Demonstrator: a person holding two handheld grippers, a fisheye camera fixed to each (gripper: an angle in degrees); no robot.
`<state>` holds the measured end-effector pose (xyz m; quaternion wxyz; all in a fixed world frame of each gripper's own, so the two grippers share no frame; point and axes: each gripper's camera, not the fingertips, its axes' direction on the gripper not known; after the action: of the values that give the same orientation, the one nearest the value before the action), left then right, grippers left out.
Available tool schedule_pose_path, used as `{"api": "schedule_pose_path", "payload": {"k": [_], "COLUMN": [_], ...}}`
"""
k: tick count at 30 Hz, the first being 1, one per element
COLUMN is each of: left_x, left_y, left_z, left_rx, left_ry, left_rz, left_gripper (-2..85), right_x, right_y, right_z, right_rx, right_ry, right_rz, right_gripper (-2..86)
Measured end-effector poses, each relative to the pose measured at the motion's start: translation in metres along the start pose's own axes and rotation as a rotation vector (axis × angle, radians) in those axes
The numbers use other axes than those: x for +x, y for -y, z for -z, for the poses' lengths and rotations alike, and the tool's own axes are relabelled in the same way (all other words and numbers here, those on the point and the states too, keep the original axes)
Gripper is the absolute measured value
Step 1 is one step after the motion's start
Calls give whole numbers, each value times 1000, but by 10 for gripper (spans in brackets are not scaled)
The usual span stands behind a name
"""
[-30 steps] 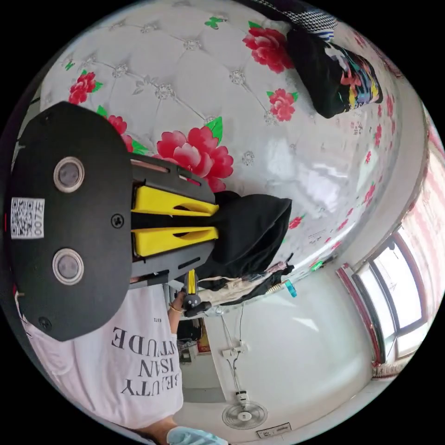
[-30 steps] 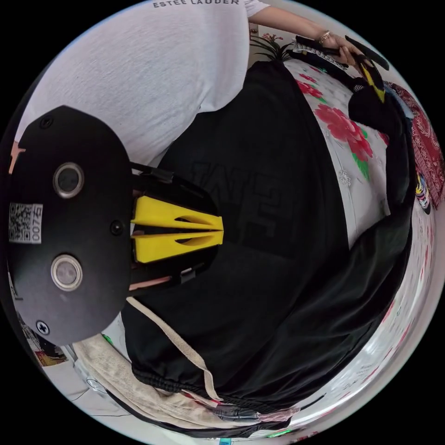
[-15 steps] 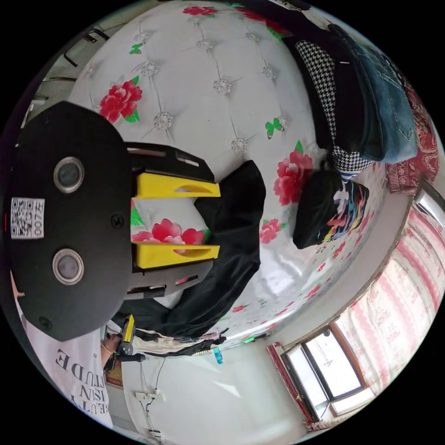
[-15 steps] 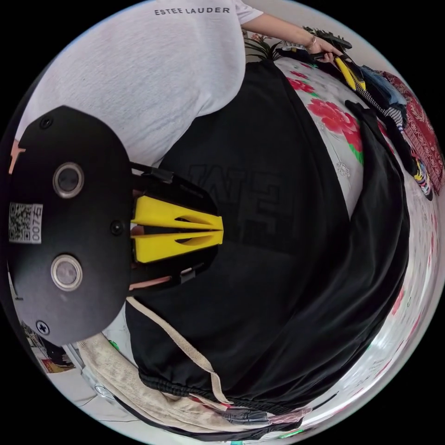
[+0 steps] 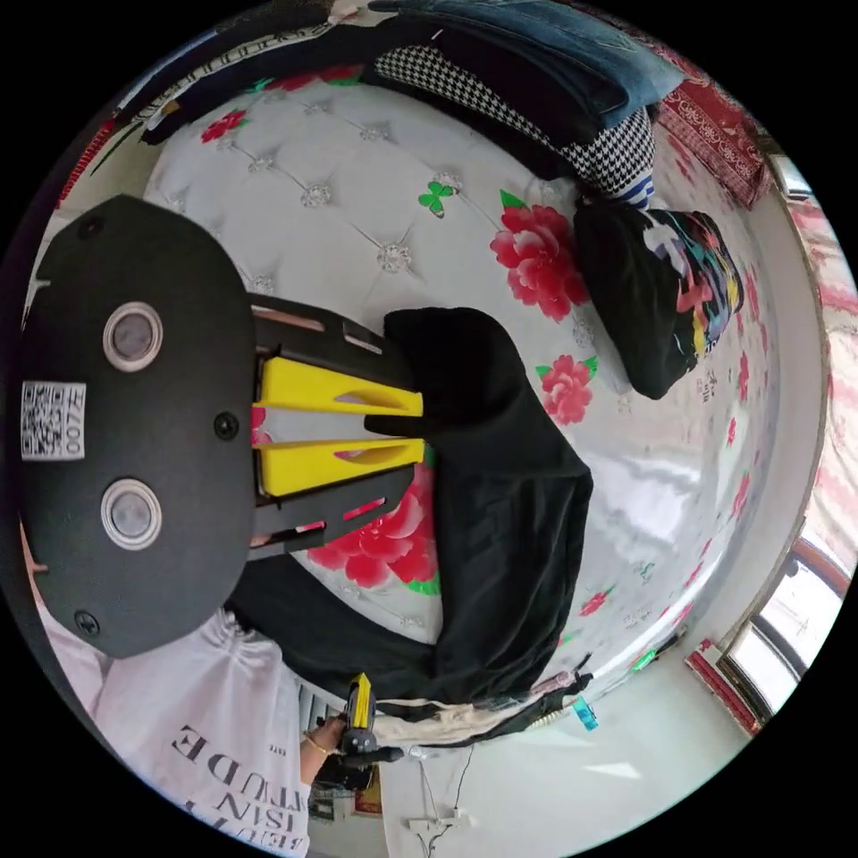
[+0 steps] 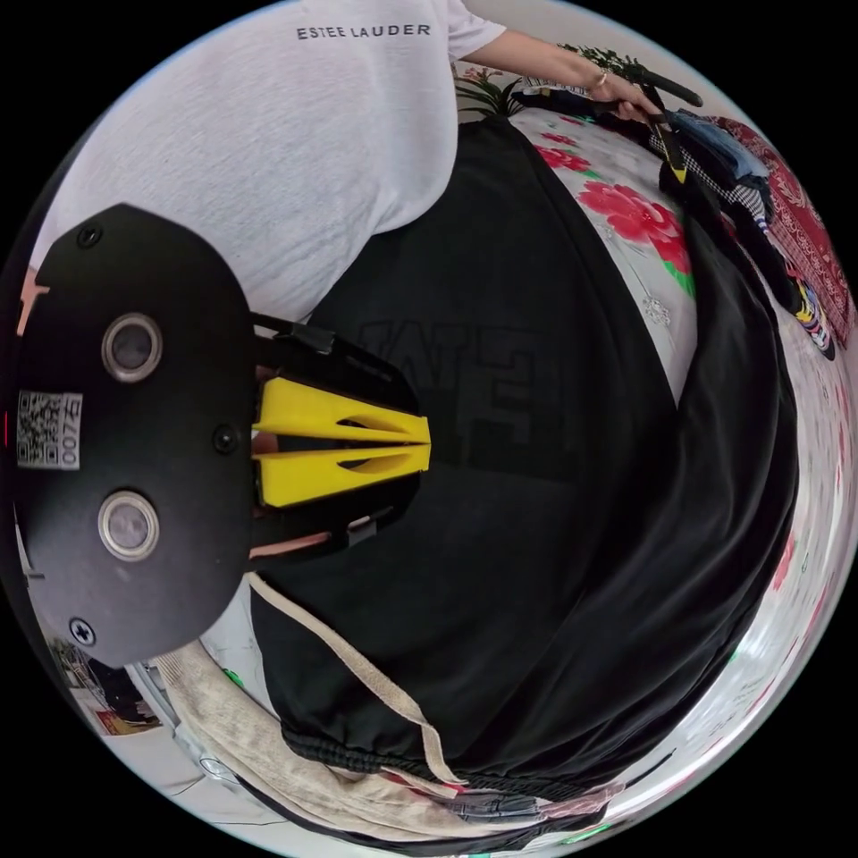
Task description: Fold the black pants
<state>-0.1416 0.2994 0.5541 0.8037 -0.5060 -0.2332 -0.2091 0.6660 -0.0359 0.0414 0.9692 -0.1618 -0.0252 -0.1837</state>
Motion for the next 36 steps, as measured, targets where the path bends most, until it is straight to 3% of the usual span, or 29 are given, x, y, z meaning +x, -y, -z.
{"api": "schedule_pose_path", "payload": {"k": [3,8,13,16,20,23,29,36], "left_x": [-40,-152,-162,-148,-116,-99,-98,-94], "left_y": [21,42,18,2,13,36,66,61], "left_z": [57,75,30,1,-28,-49,-119,-135], "left_rx": [85,290,330,346,327,270,56,53], "left_ry": [-206,-123,60,60,70,143,267,316], "left_rz": [10,485,652,616,413,303,318,295], "left_gripper": [47,58,59,64,74,76,35,-8], "right_x": [2,12,16,14,14,32,118,191], "right_y": [0,0,-4,-8,-4,7,79,177], "right_z": [-2,-2,-2,-1,13,62,125,118], "right_rx": [-3,-14,-7,5,-4,179,351,352], "right_ry": [-6,28,38,24,43,14,-37,-34], "right_rz": [3,-16,-54,-52,4,-8,-159,-256], "right_gripper": [-2,-2,-2,-2,-2,1,6,1]}}
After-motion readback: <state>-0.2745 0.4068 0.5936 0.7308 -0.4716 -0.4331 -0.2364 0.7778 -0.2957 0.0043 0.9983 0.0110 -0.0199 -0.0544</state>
